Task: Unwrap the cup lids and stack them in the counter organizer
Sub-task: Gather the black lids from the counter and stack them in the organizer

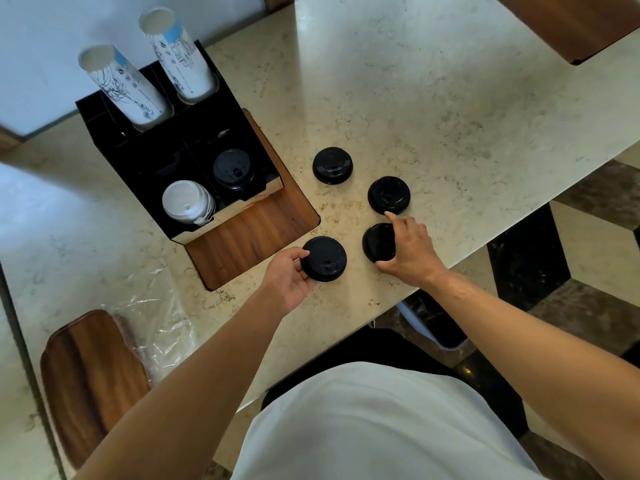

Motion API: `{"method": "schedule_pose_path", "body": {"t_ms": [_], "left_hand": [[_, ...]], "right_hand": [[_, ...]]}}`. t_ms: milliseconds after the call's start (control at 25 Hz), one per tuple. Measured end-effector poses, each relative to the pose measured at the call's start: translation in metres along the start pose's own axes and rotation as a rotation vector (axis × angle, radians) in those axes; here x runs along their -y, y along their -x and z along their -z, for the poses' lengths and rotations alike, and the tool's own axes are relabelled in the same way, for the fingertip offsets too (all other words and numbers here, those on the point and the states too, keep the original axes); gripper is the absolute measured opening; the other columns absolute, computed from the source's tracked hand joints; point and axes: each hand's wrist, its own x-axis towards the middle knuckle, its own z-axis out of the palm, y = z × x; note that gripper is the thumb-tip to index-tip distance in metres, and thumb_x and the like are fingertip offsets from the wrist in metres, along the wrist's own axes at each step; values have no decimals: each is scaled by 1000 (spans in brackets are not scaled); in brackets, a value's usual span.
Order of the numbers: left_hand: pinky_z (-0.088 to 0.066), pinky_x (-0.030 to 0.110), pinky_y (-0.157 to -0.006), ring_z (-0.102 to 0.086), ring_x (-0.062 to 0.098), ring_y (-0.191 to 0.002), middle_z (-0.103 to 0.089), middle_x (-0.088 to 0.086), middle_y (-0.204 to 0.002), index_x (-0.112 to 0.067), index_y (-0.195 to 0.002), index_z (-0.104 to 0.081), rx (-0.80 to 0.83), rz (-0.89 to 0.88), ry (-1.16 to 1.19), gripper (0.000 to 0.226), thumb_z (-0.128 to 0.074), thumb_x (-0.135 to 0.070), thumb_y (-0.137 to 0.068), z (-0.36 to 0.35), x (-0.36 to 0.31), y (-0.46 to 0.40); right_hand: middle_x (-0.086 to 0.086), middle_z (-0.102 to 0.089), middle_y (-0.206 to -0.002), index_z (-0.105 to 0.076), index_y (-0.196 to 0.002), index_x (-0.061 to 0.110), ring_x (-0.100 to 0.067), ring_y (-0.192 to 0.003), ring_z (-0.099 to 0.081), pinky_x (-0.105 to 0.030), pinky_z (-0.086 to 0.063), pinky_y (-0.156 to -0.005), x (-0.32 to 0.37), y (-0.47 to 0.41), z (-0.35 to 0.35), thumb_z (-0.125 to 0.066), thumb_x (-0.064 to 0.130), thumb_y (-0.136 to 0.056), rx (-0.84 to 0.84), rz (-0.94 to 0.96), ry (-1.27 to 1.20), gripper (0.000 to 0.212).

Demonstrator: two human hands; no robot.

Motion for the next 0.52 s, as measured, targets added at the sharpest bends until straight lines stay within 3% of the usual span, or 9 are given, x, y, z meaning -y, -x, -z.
{"method": "schedule_pose_path", "body": {"t_ms": [200, 360, 520], "left_hand": [[-61, 44, -81, -67, 37, -113, -66, 23, -124, 0, -126, -53, 0, -14, -17, 32, -51, -1, -95, 7, -5, 3], [-62, 47, -85, -71, 37, -108, -70, 25, -119, 2, -122, -57, 14, -25, 8, 29, -52, -1, -94, 15, -6, 6], [-63, 43, -77, -69, 36, -110, -68, 25, -121, 3, -123, -59, 24, -31, 14, 32, -52, -5, -93, 23, -3, 8]], "right_hand": [[-4, -44, -150, -24, -158, 22, -26, -139, -34, -44, -33, -118, 35, 5, 1, -84, 35, -73, 13, 191, -203, 105], [0, -44, -147, -24, -158, 23, -21, -135, -34, -41, -35, -116, 58, 9, -3, -82, 36, -73, 79, 287, -213, 104], [5, -42, -148, -22, -157, 28, -16, -134, -32, -40, -38, -115, 76, 13, -12, -82, 36, -72, 170, 376, -208, 105]]}}
